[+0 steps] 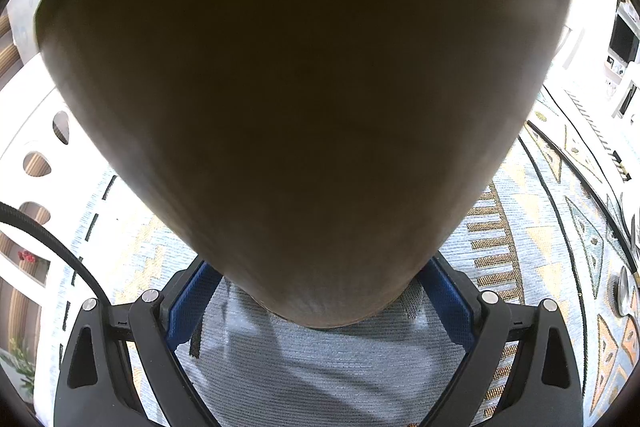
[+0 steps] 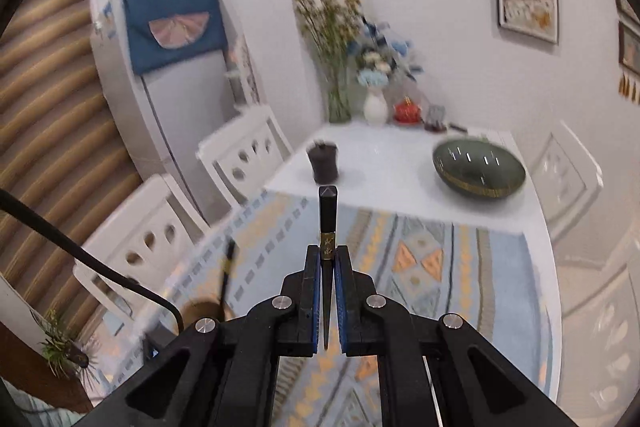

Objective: Organize utensils
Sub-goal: 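Lift the chopstick with the right gripper over the wooden holder, then lower the chopstick into the holder and open the right gripper, then move the right gripper to the cutlery and grasp a black chopstick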

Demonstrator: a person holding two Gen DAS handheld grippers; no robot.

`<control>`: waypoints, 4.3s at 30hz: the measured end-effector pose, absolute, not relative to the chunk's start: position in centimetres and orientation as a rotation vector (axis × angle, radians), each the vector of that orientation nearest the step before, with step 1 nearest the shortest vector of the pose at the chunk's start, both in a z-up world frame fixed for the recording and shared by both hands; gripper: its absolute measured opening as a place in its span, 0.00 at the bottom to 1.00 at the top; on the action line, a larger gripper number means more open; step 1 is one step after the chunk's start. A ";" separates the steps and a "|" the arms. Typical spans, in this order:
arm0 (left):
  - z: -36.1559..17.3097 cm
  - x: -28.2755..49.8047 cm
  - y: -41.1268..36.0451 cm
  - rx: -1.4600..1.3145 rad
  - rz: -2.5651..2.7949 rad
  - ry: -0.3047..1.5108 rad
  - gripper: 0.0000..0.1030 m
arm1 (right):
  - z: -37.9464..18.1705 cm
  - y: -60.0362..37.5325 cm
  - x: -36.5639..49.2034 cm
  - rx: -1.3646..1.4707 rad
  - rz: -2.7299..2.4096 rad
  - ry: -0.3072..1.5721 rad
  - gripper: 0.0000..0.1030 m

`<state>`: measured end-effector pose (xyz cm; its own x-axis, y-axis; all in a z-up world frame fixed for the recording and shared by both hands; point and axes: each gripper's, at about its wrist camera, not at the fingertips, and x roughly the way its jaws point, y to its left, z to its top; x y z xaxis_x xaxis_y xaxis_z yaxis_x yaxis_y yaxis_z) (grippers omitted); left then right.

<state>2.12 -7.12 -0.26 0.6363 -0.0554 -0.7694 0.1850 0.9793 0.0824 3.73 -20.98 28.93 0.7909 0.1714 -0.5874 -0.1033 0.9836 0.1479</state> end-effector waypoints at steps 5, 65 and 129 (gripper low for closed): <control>-0.3 2.1 -7.1 0.159 -0.138 0.871 0.94 | 32.1 -19.2 3.9 0.140 0.262 0.567 0.06; -0.2 2.3 -7.8 0.159 -0.137 0.876 0.94 | 21.1 -28.0 -3.0 0.324 -0.077 0.891 0.49; -1.3 2.6 -7.0 0.128 -0.144 0.892 0.97 | 7.6 -37.7 -11.1 0.662 -0.336 1.237 0.39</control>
